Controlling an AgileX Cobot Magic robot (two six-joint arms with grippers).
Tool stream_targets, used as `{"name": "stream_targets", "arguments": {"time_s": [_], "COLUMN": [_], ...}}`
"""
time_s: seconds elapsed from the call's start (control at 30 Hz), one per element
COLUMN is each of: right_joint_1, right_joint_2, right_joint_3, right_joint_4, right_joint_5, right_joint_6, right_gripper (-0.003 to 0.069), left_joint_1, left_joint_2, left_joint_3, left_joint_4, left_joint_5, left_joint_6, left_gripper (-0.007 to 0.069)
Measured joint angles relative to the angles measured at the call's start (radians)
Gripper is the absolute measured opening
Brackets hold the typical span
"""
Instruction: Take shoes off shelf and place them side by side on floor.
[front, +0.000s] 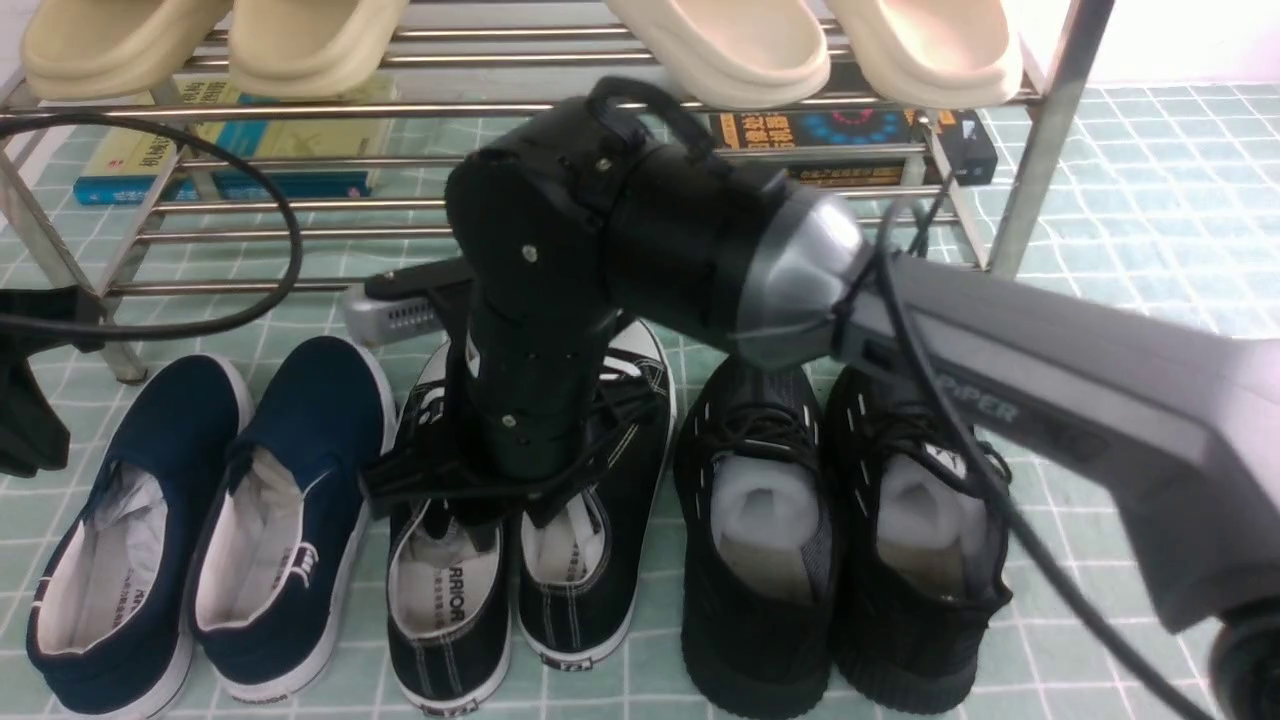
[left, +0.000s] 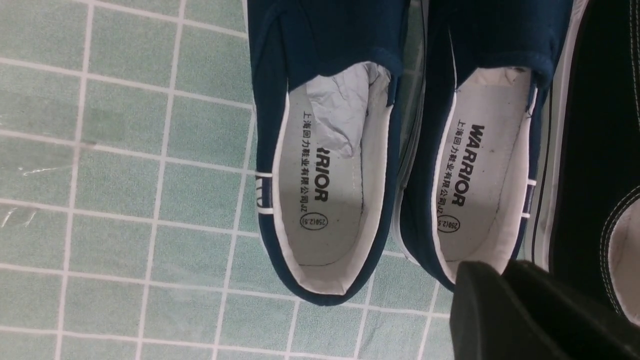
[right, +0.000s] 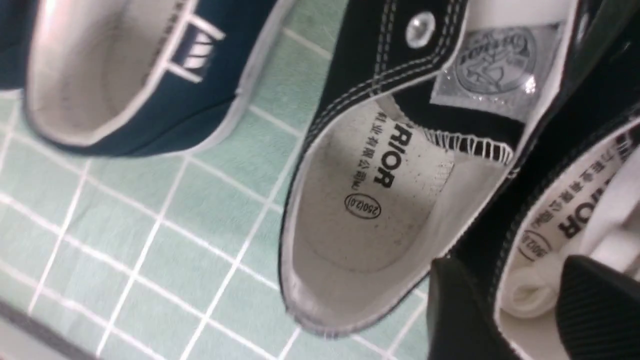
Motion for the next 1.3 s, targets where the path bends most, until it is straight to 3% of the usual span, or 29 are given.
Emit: {"name": "stream_targets", "arguments": {"time_s": [0.13,0.27,0.57,0.87,1.13,1.3], "right_joint_1": [0.000,0.000,0.000,0.000,0.000,0.000], "right_joint_2": [-0.086,-0.179,-0.636,-1.130,-1.630,-1.693], "right_joint_3": [0.000,0.000,0.200,0.592,1.358,1.512], "right_joint_4": [0.001,-0.015,-0.153,-0.215,-0.216,-0.217], "right_joint_5": [0.000,0.005,0.013,-0.006,-0.703,-0.864], "right_joint_6": [-0.087,-0.153,-0.257,-0.266,-0.240,-0.228], "right_gripper": [0.0309,0.0248,0.0008,-0.0015,-0.0013,-0.0010], "left_joint_1": [0.000,0.000,0.000,0.000,0.000,0.000], "left_joint_2": [0.000,0.000,0.000,0.000,0.000,0.000], "left_joint_3": [0.000,0.000,0.000,0.000,0.000,0.000], "left_joint_4": [0.000,0.000,0.000,0.000,0.025,0.052], "left_joint_5": [0.000,0.002,0.006,0.005,-0.005,-0.005], "left_joint_6": [0.000,0.000,0.000,0.000,0.001,0.003], "left_gripper": [0.0088,0.0089,0.0092,0.0095,0.0101,0.0104]}}
